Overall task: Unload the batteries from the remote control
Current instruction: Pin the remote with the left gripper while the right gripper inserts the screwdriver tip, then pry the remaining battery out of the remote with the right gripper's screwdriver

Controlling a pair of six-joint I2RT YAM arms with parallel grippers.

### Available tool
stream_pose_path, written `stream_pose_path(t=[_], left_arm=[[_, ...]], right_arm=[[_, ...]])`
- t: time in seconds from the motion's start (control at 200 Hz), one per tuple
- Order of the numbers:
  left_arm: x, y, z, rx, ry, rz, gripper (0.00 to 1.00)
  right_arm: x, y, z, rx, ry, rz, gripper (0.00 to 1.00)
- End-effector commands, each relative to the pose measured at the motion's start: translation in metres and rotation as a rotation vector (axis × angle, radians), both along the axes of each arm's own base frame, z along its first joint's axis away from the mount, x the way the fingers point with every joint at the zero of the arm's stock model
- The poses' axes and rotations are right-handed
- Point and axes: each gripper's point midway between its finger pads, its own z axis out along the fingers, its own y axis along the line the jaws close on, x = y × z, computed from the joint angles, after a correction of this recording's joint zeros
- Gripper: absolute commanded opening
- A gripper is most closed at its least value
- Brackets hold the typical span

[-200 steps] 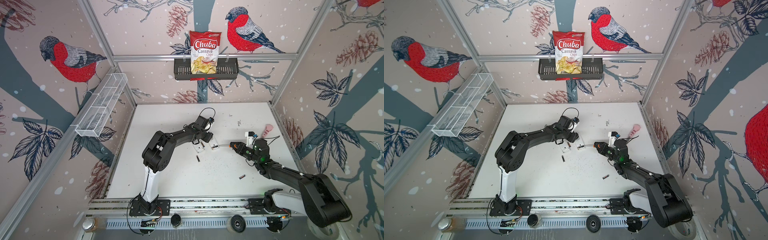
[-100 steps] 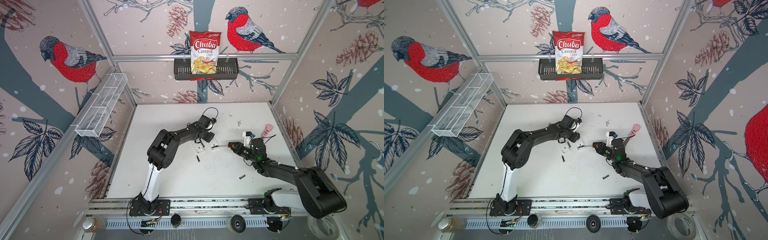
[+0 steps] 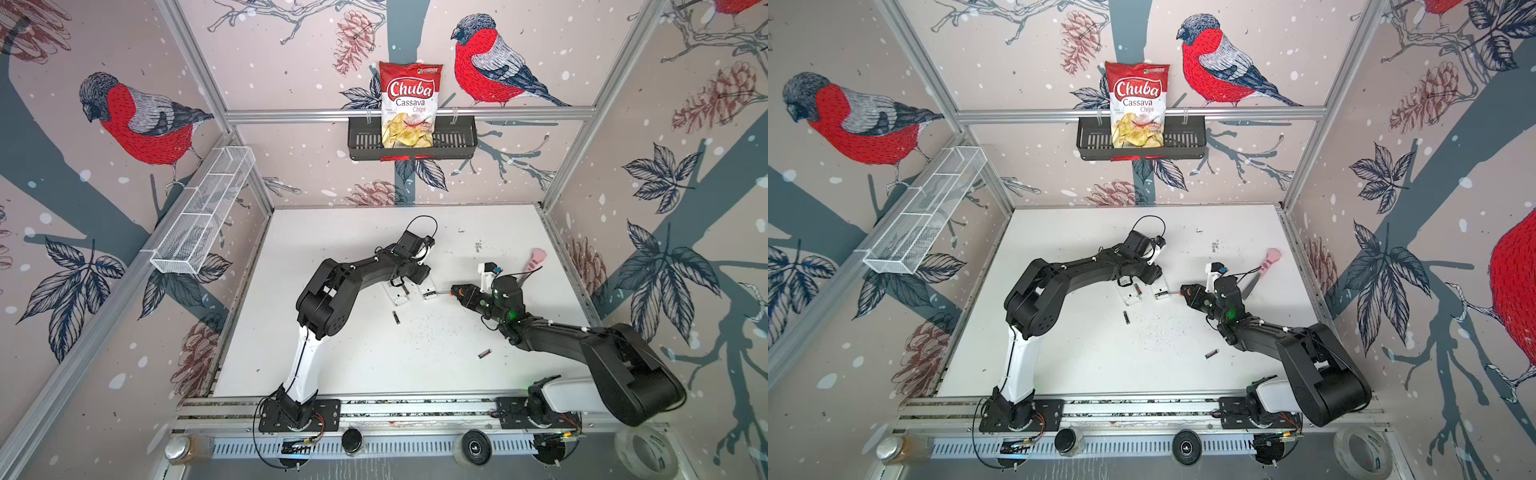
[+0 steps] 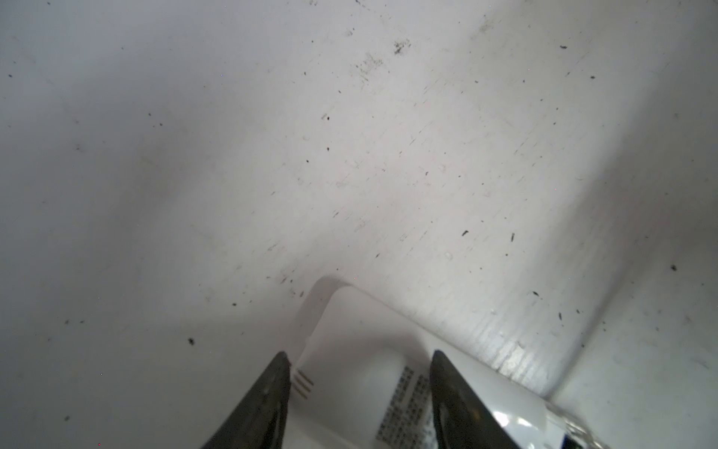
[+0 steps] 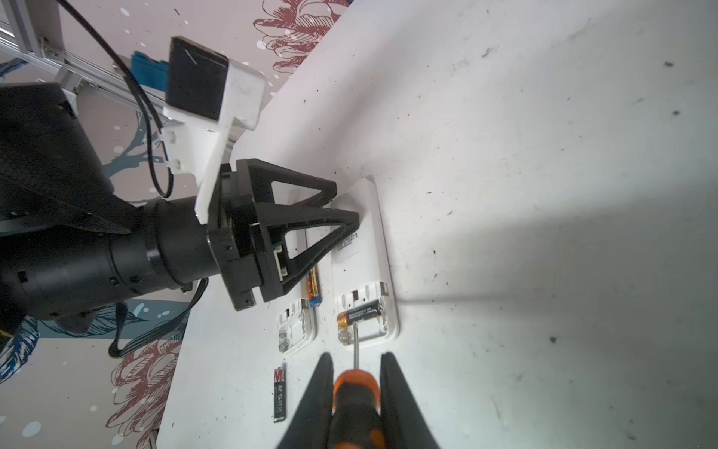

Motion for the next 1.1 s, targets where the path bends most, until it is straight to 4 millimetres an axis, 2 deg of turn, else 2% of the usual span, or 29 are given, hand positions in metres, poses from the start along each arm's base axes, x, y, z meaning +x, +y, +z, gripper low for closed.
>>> stream_pose_path(t=[0.0,0.61,1.096], left_arm=[[-0.014,0.009,-0.012,0.057,0.048,-0.016,0.57],[-0.019,0.010,-0.017,0.055,0.061,-0.016,0.56],[-0.022,0.010,-0.021,0.052,0.073,-0.019,0.54]], right_arm=[[0.004,0.004,0.005,-0.007,-0.033,0.002,0.09],[0.004,0.005,-0.011,-0.029,-0.021,-0.025,0.08],[-0.001,-0.003,-0.018,0.053,0.004,-0.100,0.05]])
